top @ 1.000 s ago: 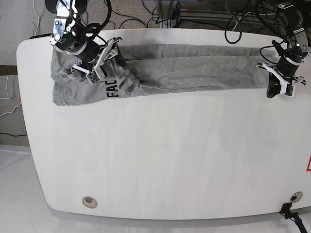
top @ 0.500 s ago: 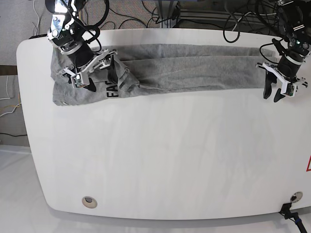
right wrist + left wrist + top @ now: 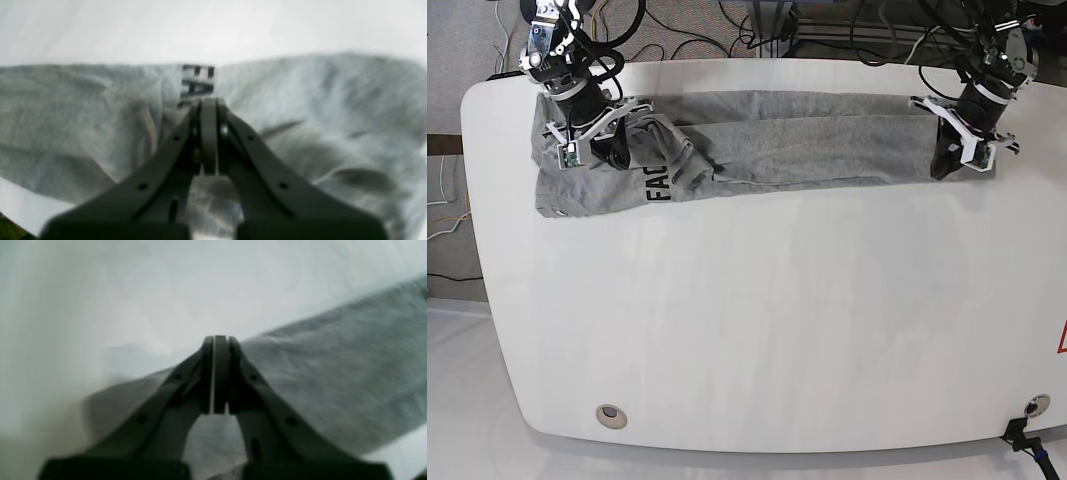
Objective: Fold the T-shirt properly
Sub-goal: 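Smooth the folded shirt with both grippers, pressing the edges flat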
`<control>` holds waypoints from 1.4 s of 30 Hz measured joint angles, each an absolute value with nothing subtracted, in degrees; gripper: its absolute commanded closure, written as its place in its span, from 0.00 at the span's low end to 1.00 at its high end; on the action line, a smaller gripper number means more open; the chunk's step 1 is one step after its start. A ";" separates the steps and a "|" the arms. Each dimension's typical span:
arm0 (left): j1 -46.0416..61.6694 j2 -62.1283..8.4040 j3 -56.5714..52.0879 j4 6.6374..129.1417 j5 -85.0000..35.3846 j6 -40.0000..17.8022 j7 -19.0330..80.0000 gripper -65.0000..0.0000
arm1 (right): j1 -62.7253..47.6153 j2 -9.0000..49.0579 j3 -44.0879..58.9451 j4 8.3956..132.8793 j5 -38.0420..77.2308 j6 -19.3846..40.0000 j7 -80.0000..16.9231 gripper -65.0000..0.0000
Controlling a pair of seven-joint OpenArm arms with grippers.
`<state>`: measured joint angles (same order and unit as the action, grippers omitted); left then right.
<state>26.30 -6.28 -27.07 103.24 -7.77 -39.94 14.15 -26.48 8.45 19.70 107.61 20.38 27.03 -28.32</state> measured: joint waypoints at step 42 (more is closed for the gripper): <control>19.22 -10.66 -25.36 96.40 -7.84 -38.22 14.04 1.00 | -20.97 8.75 17.17 108.66 20.14 26.89 -32.12 1.00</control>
